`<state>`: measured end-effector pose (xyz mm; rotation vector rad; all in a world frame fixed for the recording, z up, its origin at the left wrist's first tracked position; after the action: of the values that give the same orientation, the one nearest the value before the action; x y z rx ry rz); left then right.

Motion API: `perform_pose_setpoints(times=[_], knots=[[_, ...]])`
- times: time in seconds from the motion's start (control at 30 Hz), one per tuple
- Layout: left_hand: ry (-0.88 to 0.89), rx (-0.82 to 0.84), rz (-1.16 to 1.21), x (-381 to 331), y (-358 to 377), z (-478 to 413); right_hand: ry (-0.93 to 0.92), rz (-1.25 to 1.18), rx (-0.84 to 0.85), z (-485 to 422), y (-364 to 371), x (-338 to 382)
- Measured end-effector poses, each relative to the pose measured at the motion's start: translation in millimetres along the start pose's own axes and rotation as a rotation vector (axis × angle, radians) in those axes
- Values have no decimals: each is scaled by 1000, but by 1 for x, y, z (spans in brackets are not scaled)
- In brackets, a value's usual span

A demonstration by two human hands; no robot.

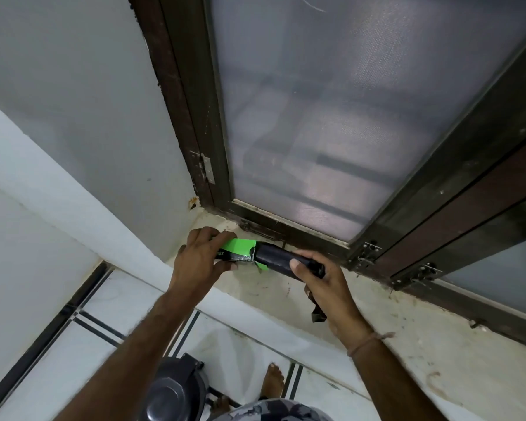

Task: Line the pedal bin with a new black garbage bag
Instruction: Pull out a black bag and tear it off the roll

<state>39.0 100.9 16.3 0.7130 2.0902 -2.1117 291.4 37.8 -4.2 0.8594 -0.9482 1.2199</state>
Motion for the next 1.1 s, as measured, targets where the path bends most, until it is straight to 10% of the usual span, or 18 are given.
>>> perform_pose_setpoints(times=[0.6, 0.8, 1.1], knots=[[41, 56, 68, -23, 4, 9, -35, 147, 167, -2, 17, 14], [-44, 55, 128, -20, 7, 15, -41, 55, -145, 2, 21, 1], [-74, 40, 188, -16, 13, 19, -177, 172, 73, 0, 20, 12]])
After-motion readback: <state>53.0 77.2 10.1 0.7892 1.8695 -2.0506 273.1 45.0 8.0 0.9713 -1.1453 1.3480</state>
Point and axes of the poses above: each hand's wrist, its own z-axis away from the middle knuckle, its own y-axis out of the palm, x = y × z, the point moved 3 cm from there along -z, towards the middle knuckle, and after that the axes turned 3 degrees about y, right-handed, at the moved point
